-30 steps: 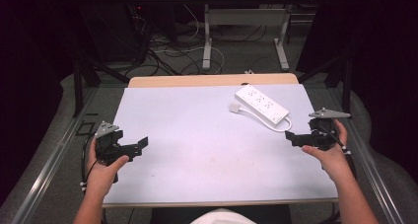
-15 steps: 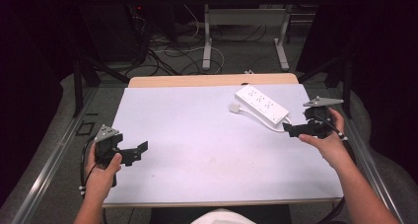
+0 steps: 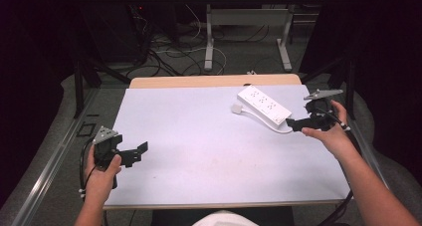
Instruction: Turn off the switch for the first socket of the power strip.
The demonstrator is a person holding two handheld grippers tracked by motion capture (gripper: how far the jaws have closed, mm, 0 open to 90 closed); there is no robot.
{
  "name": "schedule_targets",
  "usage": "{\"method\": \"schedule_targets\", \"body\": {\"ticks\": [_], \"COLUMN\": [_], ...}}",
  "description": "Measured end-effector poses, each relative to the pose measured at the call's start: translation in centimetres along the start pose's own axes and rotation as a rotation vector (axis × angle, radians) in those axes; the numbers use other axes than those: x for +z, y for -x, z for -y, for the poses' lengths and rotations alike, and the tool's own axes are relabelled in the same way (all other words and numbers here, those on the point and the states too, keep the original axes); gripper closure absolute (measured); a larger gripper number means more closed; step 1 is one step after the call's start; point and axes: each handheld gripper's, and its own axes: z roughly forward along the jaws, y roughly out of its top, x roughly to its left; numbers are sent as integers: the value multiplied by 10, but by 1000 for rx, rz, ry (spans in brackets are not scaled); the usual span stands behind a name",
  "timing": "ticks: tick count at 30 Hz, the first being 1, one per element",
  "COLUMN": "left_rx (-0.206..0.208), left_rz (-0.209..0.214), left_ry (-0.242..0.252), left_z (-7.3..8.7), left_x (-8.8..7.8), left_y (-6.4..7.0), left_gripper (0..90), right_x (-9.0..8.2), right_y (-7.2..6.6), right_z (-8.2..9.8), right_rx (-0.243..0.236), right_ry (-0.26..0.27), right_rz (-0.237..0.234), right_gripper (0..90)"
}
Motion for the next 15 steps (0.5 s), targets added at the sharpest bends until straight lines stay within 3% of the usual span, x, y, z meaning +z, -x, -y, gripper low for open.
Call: {"method": "schedule_targets", "body": {"ticks": [9,15], "left_rx": [-1,-3], "left_rz": [3,5], "left_ry": [-13,-11], "left_z": [1,1], "left_x": [1,1], "left_y": [-1,-1], "left_gripper": [6,7], "right_x": [9,14], "right_y": [2,4], "right_z": [-12,-21], "right_rx": [-26,-16], "right_ry": [-49,-88], "right_rz": [-25,-49], "right_gripper": [68,69]}}
